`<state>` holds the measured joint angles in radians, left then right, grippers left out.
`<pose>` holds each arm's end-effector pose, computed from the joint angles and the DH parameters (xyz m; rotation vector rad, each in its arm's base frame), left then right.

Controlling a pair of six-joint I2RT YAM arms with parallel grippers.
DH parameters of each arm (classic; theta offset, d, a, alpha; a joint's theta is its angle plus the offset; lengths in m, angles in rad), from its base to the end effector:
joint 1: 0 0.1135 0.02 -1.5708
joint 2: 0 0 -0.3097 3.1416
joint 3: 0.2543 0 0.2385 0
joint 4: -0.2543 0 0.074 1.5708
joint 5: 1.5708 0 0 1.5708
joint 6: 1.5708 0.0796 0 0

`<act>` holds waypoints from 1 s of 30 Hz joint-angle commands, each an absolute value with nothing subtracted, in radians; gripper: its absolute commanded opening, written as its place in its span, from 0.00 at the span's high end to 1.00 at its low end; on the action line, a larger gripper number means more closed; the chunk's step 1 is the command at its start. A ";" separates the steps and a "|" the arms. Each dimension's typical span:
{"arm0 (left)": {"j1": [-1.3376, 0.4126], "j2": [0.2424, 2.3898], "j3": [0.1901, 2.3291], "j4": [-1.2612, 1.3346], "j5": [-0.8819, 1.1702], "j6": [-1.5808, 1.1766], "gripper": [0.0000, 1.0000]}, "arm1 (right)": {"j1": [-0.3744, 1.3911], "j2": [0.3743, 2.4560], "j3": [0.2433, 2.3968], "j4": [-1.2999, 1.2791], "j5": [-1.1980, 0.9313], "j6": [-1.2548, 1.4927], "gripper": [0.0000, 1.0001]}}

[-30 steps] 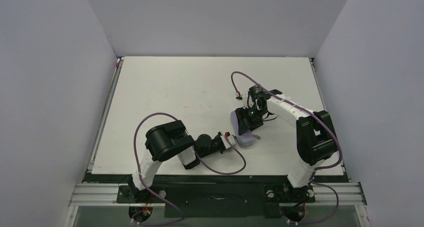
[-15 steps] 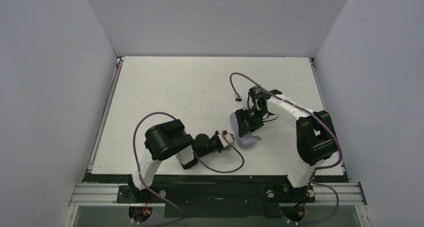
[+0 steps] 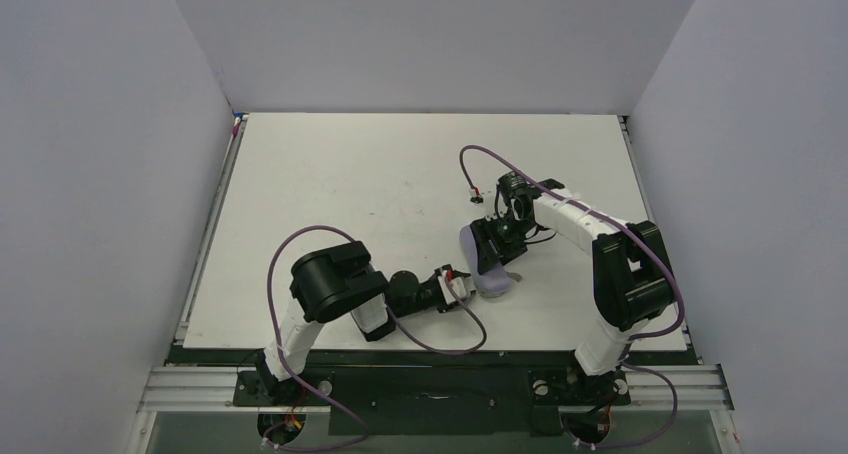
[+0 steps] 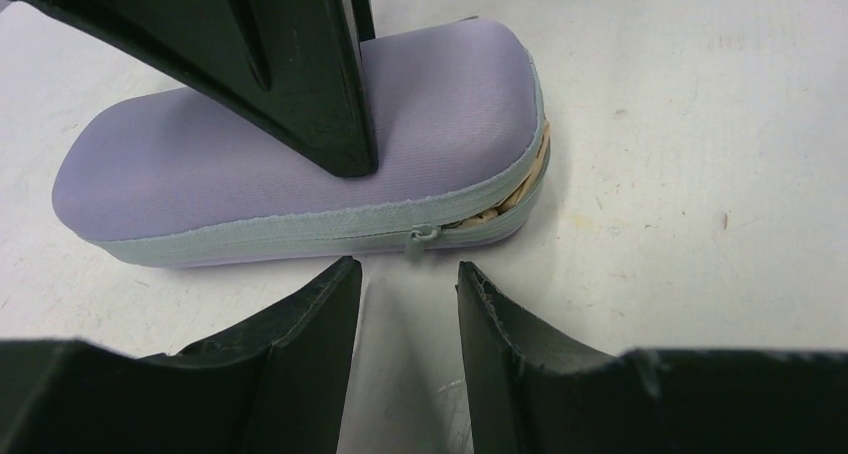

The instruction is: Open the umbrella

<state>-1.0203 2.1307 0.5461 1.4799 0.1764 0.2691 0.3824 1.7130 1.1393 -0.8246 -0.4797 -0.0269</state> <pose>0.1936 -0.3421 0.1284 1.1424 1.2916 -0.7092 0.2787 0.1517 0.2027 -0.6638 2.8897 0.7588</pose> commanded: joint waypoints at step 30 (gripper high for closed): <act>-1.027 2.165 0.706 1.340 0.267 -0.122 0.78 | 0.401 1.692 1.064 -0.710 -0.527 0.080 1.00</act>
<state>-1.0058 2.1418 0.6483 1.3548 0.2142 -0.0475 0.3782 1.6844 1.1084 -0.8005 -0.4503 0.0029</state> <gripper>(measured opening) 0.251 0.515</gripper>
